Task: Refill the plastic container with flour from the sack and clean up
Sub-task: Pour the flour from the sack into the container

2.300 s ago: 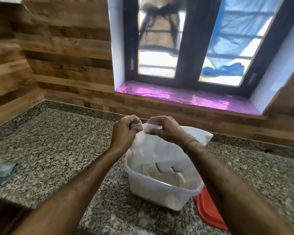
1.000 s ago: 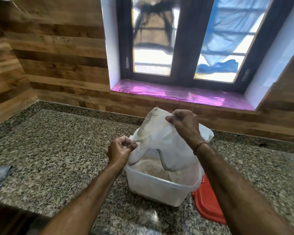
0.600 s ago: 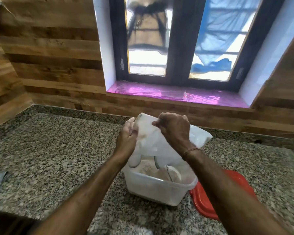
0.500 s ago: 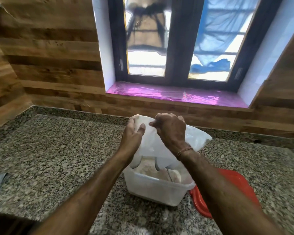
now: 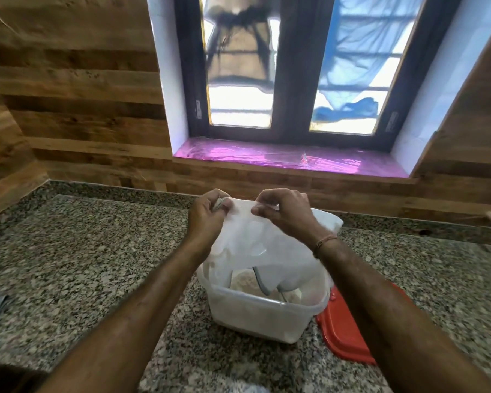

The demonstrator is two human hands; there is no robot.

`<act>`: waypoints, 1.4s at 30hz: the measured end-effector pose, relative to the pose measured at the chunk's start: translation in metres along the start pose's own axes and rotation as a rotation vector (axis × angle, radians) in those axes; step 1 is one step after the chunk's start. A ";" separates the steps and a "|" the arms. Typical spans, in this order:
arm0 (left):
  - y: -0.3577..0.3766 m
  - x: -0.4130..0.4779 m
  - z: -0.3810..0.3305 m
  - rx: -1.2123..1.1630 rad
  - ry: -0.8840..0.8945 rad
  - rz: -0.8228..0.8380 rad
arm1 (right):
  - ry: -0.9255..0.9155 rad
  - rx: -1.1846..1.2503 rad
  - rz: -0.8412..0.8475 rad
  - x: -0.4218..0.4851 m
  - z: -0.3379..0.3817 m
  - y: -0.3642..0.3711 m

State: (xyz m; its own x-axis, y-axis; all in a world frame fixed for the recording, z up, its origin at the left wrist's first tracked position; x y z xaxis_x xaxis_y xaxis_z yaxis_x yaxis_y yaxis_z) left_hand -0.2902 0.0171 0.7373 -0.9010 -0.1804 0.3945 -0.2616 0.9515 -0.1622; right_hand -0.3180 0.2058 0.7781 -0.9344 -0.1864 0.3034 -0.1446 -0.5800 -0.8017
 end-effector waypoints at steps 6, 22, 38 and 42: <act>-0.011 0.005 0.006 -0.220 -0.013 0.045 | 0.343 -0.019 0.278 -0.009 -0.108 -0.013; -0.024 0.033 0.009 0.280 0.129 0.106 | 0.370 0.009 -0.284 -0.047 -0.103 -0.083; 0.002 0.045 0.007 0.291 0.108 0.480 | 0.686 0.769 -0.256 -0.092 -0.181 -0.038; -0.021 0.056 0.022 0.127 0.038 0.365 | 0.611 0.870 -0.405 -0.064 -0.164 -0.064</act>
State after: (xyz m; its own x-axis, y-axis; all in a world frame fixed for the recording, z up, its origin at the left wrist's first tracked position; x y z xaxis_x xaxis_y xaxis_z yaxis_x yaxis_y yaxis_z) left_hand -0.3426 -0.0179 0.7430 -0.9300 0.1762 0.3224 0.0315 0.9125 -0.4078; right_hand -0.3026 0.3851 0.7258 -0.9073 0.4192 -0.0341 -0.4195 -0.9078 0.0001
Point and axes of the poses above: each hand's wrist, its own x-axis towards the middle knuckle, its own y-axis out of the palm, z = x × y, the point moved 10 cm from there along x, towards the middle knuckle, and after that the axes turned 11 degrees about y, right-handed, at the moved point
